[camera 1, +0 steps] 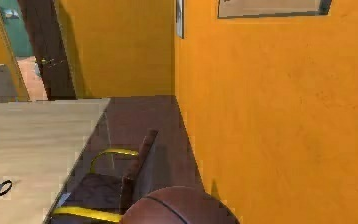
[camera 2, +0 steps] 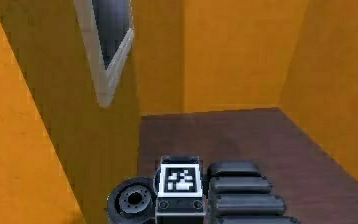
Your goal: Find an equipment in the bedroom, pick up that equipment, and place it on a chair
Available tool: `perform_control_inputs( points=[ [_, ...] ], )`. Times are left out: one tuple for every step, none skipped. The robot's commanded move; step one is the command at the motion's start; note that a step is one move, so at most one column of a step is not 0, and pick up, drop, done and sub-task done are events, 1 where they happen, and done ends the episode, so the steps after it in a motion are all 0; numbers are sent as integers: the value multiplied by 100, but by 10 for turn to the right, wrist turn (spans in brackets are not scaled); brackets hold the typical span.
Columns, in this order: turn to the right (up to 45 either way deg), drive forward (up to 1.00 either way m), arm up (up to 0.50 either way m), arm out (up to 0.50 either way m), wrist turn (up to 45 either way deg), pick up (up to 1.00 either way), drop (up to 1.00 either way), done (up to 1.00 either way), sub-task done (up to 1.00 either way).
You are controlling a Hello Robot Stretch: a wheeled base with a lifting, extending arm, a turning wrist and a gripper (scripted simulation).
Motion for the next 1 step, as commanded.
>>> perform_control_inputs(
  points=[
    [450,0,0,0,0,0,0,0,0]
  ],
)
